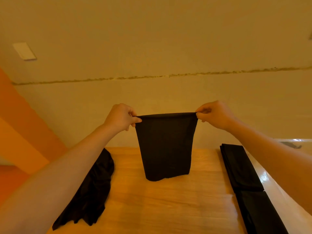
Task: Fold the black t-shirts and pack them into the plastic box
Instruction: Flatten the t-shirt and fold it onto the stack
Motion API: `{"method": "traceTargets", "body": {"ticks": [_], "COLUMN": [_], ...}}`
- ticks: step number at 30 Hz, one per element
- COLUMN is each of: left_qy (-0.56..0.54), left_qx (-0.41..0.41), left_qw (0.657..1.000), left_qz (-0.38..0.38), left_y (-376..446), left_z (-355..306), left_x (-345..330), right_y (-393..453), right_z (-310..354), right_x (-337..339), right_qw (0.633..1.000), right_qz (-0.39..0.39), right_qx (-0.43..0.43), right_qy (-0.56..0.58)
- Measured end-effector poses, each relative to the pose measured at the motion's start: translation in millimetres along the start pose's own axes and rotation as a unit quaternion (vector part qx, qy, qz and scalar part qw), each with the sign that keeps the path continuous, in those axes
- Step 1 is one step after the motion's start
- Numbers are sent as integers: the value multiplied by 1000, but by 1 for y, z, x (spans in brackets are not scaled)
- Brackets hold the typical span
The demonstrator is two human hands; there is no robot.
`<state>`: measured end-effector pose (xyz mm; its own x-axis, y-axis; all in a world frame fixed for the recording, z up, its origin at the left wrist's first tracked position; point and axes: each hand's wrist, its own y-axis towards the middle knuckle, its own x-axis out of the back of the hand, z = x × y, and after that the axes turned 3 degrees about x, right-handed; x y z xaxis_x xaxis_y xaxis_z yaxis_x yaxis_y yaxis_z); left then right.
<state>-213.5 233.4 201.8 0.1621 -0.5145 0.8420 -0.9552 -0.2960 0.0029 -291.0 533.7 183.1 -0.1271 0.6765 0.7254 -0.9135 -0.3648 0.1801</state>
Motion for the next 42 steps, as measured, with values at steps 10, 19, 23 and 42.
{"method": "traceTargets", "body": {"ticks": [10, 19, 23, 42], "left_qy": [-20, 90, 103, 71], "left_qx": [-92, -225, -239, -243], "left_qw": [989, 970, 964, 967], "left_qz": [-110, 25, 59, 19], "left_y": [41, -50, -107, -247], "left_z": [-2, 114, 159, 225], "left_x": [-3, -125, -192, -234], "right_y": [36, -87, -165, -321], "right_z": [-4, -96, -133, -126], "right_x": [7, -106, -164, -225], "right_qw": [993, 998, 992, 970], "right_qz": [-107, 11, 65, 0], "right_qx": [53, 59, 68, 137], "right_qy": [7, -14, -81, -201]}}
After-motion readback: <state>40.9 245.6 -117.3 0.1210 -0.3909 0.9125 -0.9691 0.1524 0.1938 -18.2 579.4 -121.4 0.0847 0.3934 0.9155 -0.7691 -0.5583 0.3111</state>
